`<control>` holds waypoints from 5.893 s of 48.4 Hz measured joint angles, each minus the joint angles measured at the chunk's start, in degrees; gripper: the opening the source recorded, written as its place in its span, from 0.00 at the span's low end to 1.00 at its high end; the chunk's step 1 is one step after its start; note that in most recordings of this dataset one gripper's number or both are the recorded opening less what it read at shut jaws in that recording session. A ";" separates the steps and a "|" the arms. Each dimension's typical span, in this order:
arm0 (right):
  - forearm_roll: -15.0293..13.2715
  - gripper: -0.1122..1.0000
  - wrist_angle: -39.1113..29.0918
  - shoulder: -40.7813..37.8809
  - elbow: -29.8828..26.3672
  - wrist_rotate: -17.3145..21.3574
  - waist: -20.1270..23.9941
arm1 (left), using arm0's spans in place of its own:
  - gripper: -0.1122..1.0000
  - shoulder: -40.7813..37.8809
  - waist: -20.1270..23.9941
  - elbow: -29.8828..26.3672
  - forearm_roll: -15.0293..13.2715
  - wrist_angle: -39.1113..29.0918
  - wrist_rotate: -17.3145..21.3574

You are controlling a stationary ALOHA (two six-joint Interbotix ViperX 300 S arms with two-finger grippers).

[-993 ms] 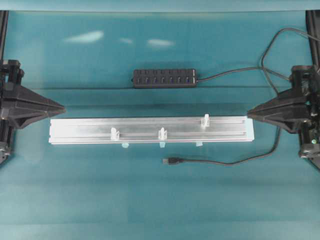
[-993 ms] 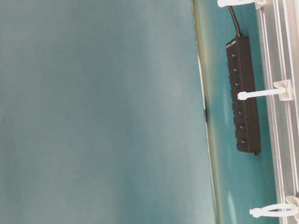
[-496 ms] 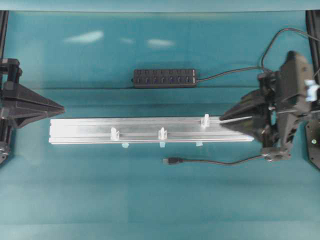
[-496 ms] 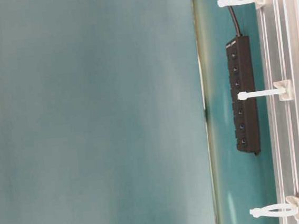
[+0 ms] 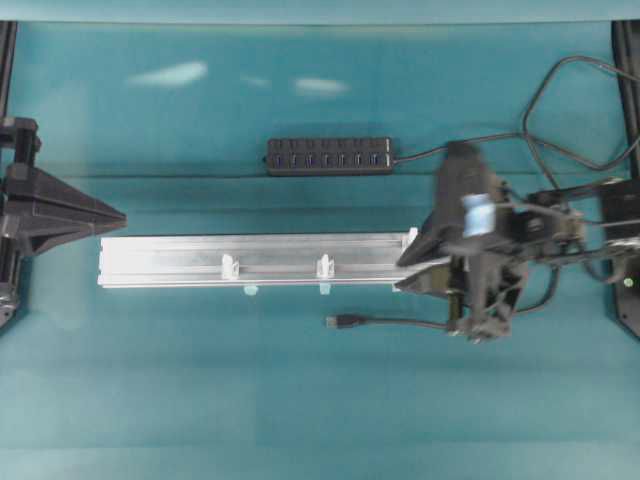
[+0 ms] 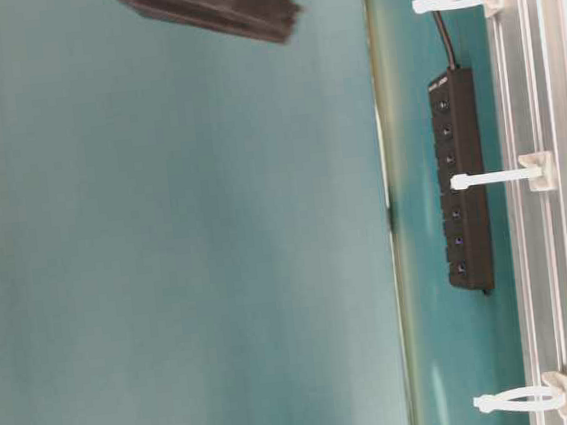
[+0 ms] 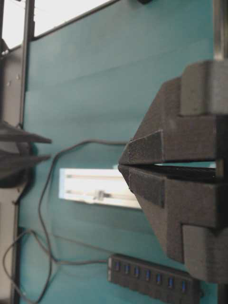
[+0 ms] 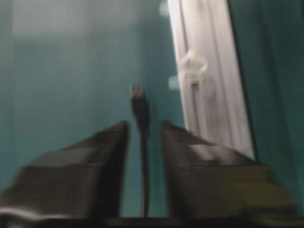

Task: Pass the USB cable through three rings with both arms.
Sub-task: 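Move the right gripper over the black USB cable near the plug, then lower the right gripper and close it on the cable behind the plug, then lift the cable with the right gripper toward the rightmost white ring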

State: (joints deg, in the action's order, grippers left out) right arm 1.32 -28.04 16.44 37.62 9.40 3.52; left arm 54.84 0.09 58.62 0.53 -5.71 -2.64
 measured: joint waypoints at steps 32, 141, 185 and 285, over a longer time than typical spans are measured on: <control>-0.35 0.31 -11.43 -18.37 -10.55 0.09 2.81 | 0.12 0.00 0.09 0.00 0.09 -0.62 0.00; -2.99 0.48 -4.92 -29.27 -8.88 -1.93 3.34 | 0.12 -0.26 0.62 0.00 0.09 -2.29 0.00; -2.64 0.08 -6.15 -29.53 -9.40 -1.93 3.78 | 0.12 -0.26 1.14 0.00 0.09 -2.20 0.00; -5.80 0.04 -25.05 -18.37 -16.00 2.29 0.70 | 0.12 0.97 1.14 0.00 0.00 -2.20 -0.26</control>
State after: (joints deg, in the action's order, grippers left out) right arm -4.48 -53.09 -1.93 21.62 11.69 4.22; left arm 55.81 1.23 58.62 0.53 -7.91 -2.90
